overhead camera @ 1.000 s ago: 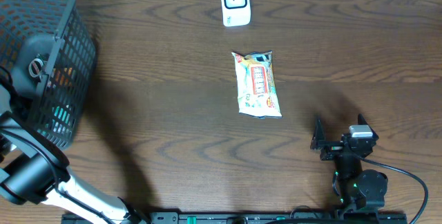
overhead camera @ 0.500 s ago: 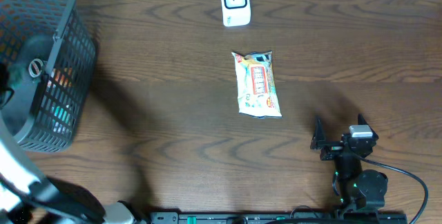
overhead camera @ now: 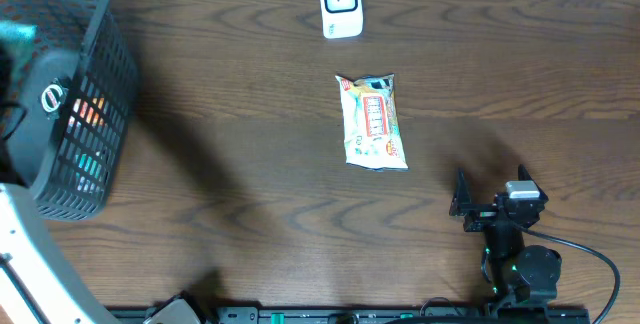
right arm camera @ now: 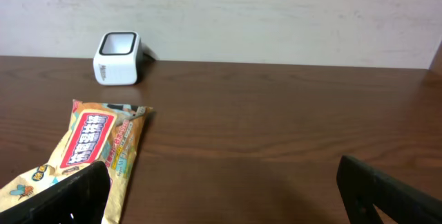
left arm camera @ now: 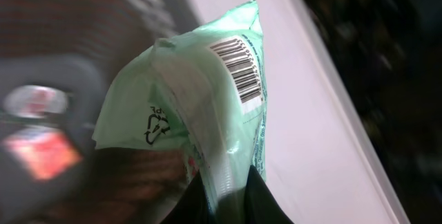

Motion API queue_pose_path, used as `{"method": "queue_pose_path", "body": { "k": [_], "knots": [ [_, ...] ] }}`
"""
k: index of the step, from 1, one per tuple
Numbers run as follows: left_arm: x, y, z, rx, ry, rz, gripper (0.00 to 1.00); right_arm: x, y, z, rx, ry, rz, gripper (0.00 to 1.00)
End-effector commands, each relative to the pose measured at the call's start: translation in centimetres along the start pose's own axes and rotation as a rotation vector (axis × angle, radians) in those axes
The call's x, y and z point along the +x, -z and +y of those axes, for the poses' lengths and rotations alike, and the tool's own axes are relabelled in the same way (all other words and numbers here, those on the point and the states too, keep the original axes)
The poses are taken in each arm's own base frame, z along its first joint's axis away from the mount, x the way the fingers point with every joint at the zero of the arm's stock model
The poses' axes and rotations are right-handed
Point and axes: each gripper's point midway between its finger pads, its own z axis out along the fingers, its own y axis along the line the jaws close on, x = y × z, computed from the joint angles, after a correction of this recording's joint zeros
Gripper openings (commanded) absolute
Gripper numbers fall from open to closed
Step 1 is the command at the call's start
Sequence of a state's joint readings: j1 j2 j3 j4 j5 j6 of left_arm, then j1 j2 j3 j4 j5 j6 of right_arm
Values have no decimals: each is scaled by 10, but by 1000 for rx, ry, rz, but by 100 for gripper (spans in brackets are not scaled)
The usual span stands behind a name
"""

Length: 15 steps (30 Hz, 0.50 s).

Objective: Scan the item barcode
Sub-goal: 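Grasp the light-green packet with the left gripper and lift it out, then carry the green packet with the left gripper toward the scanner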

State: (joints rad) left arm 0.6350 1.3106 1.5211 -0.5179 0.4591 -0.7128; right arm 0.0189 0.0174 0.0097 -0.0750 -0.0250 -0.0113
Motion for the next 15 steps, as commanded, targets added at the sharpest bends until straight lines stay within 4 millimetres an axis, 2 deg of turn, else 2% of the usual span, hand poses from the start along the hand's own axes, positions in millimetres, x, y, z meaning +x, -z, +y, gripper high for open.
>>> {"method": "queue_pose_path", "body": {
  "k": [1,5,6,8,12,15],
  "knots": [
    [50,-3,-55,187,-124,172,8,1,0,0,1,-3,2,99],
    [105,-8,-94,308,-333,281,8,1,0,0,1,-2,2,99],
    [130,-8,-109,365,-437,324,8,1,0,0,1,-2,2,99],
    [159,-6,-123,421,-519,376,8,1,0,0,1,-2,2,99],
    [214,-2,-140,495,-597,498,8,1,0,0,1,-2,2,99],
    [262,-1,-143,531,-672,613,8,1,0,0,1,-2,2,99]
  ]
}}
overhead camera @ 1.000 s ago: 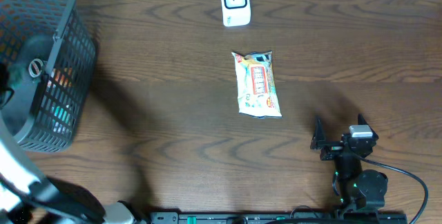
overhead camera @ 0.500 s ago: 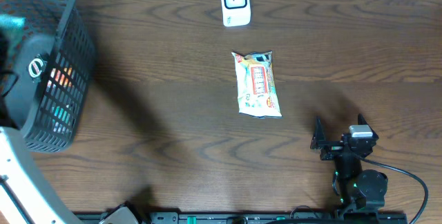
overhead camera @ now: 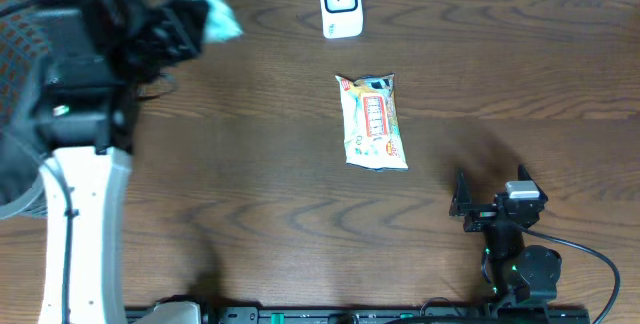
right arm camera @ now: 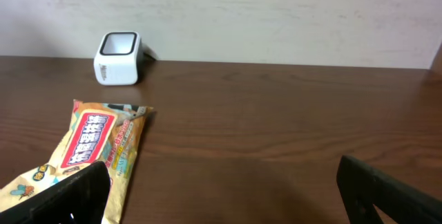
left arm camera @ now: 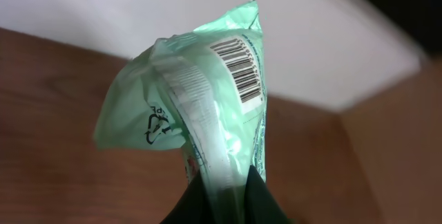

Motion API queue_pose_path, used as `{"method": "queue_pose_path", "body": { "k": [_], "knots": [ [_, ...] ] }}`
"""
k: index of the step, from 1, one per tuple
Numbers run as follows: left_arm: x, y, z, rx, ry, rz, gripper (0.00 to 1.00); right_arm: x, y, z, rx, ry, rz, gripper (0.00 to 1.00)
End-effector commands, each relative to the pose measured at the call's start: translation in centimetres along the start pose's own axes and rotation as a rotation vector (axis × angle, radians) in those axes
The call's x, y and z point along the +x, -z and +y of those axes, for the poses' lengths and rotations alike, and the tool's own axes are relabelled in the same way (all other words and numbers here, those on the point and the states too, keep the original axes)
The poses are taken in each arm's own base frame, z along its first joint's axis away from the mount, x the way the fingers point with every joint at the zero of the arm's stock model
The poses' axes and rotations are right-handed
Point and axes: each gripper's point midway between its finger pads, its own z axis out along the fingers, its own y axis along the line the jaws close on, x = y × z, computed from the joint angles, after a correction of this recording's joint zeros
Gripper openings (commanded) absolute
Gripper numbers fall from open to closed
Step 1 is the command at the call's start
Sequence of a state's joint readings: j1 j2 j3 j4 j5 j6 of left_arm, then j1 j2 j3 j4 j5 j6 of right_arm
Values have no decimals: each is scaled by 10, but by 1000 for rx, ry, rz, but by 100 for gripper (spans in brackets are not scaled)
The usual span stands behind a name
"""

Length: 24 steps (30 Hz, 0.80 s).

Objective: Scan the item barcode
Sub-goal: 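Carry the green packet with the left gripper toward the scanner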

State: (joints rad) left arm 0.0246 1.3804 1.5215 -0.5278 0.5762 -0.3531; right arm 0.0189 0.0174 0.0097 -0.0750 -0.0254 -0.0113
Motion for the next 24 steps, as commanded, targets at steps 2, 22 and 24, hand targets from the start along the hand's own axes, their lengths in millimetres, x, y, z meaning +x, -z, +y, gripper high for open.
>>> {"method": "queue_pose_path", "body": {
  "k": [2,22,24],
  "knots": [
    [47,-40,-31,87,-166,171,8,1,0,0,1,-2,2,99],
    [212,-150,24,-180,-244,656,8,1,0,0,1,-2,2,99],
    [218,-153,30,-223,-240,667,8,1,0,0,1,-3,2,99]
  ]
}}
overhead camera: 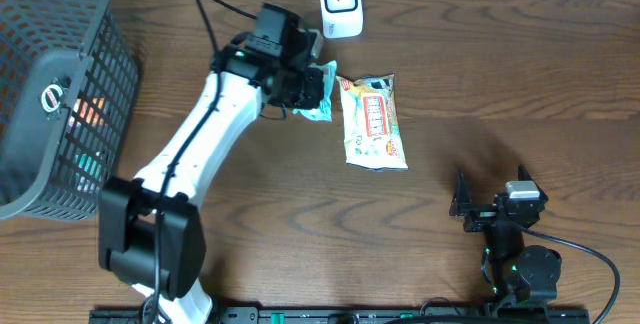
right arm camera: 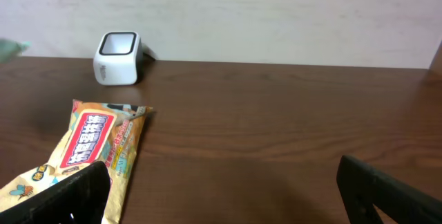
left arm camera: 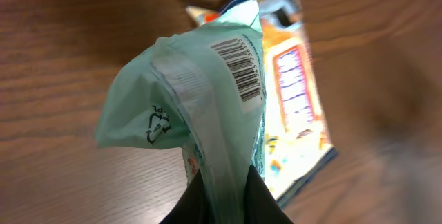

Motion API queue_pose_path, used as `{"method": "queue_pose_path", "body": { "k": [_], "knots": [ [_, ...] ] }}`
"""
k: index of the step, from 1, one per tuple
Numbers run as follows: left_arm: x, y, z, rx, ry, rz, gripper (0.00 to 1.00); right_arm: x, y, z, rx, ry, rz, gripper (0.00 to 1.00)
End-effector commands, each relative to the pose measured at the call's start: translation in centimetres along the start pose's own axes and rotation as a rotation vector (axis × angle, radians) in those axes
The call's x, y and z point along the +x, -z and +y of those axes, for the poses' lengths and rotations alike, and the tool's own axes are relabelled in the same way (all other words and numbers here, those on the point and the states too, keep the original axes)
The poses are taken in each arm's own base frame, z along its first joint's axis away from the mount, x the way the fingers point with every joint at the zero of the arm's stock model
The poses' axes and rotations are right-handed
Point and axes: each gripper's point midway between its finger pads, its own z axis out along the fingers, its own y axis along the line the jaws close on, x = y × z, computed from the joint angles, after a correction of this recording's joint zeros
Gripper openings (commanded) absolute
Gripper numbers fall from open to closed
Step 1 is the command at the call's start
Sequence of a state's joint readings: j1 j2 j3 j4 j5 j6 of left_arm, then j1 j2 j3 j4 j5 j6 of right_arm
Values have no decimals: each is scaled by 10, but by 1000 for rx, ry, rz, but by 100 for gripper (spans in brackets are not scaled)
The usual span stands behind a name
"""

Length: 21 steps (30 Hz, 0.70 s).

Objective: Scan the item barcode
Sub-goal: 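Carry the green packet with the left gripper toward the scanner, then hold the green packet's barcode under the scanner window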

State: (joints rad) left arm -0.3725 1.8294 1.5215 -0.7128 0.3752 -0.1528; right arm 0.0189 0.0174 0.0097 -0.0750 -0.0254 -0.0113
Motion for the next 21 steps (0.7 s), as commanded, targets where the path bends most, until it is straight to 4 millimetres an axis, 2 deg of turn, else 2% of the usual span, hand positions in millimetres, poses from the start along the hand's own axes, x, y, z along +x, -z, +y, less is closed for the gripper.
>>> {"method": "queue_pose_path", "body": {
  "k": [1,6,14,16,21],
  "knots": [
    [-1,-10,15,-126,17,0,8,1,0,0,1,-3,2,99],
    [8,-31,31,-238,127,20,8,1,0,0,1,-3,2,99],
    [30,-81,39,-257,125,116,8,1,0,0,1,-2,2,99],
    [38,-93,36,-246,123,145,8,1,0,0,1,-2,2,99],
    [38,-103,23,-234,139,130,8,1,0,0,1,-2,2,99]
  ]
}}
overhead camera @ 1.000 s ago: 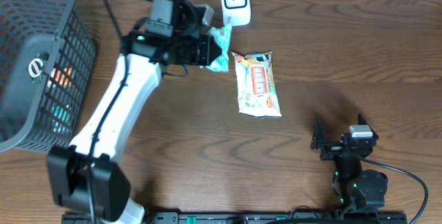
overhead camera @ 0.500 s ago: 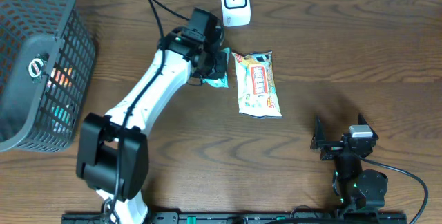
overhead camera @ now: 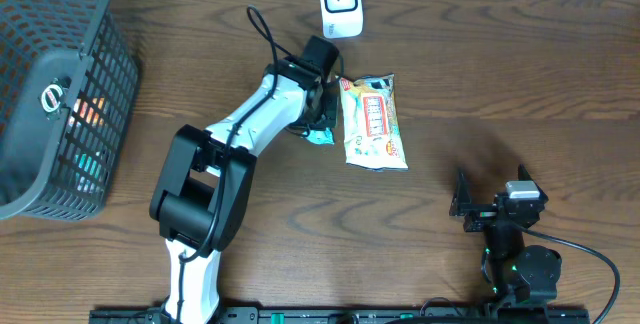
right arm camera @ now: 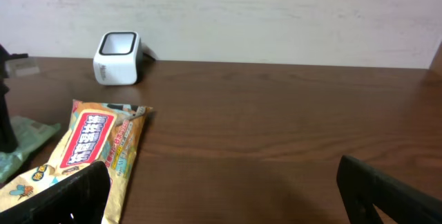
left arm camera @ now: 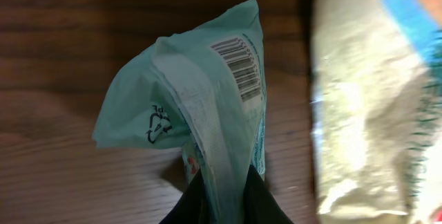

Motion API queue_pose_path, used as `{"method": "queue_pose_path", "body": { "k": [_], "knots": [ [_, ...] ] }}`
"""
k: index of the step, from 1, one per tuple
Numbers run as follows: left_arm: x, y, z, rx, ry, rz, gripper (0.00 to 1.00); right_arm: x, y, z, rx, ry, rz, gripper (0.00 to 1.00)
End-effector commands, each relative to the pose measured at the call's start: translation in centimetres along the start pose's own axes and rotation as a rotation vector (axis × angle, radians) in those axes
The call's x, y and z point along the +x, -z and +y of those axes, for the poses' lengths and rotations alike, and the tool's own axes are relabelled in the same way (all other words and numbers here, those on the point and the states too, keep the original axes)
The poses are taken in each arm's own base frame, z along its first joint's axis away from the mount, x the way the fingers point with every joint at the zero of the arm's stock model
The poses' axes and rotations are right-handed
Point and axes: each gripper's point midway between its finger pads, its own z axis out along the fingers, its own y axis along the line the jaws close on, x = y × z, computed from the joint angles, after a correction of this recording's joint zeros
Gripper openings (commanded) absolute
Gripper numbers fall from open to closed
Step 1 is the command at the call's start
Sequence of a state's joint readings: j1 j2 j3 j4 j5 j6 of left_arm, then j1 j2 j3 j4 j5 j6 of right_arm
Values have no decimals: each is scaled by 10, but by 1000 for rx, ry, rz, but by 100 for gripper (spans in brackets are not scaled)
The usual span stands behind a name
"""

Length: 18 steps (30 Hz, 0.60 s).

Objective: Scan the item barcode
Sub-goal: 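Hold the green packet's barcode under the scanner window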

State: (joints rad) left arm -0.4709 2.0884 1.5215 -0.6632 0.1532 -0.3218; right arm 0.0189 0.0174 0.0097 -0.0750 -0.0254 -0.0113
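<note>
A pale green packet with a barcode on its upper end is pinched in my left gripper, which is shut on it. From overhead the green packet is low at the table, against the left edge of a yellow snack bag. The white scanner stands at the back edge, beyond both. The right wrist view shows the green packet touching the wood. My right gripper is open at the front right, holding nothing.
A dark mesh basket holding several items fills the far left. The yellow snack bag lies between the scanner and my right gripper. The left arm stretches diagonally across the table's middle left.
My left gripper has dropped lower and shifted a little right and forward. The green packet, then level with the yellow bag's top-left corner, now reaches the table by the bag's left edge. The right arm stayed still.
My left gripper held the green packet over the basket at the far left. Then it was high over the back left of the table. Later it was beside the yellow bag's top corner, and now the packet is down at the table by that bag.
</note>
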Motion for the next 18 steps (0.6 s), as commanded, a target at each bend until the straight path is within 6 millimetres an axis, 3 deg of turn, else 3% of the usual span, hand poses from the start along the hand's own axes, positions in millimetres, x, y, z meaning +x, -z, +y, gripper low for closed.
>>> {"method": "queue_pose_path", "body": {
  "k": [1,7,10,18],
  "knots": [
    [-4,1,-18,21,22,-34,8,1,0,0,1,-2,2,99],
    [-7,0,-50,67,-10,-82,8,1,0,0,1,-2,2,99],
    [-6,0,-55,74,-21,-89,9,1,0,0,1,-2,2,99],
    [-14,6,-54,77,-27,-118,43,1,0,0,1,-2,2,99]
  ]
}}
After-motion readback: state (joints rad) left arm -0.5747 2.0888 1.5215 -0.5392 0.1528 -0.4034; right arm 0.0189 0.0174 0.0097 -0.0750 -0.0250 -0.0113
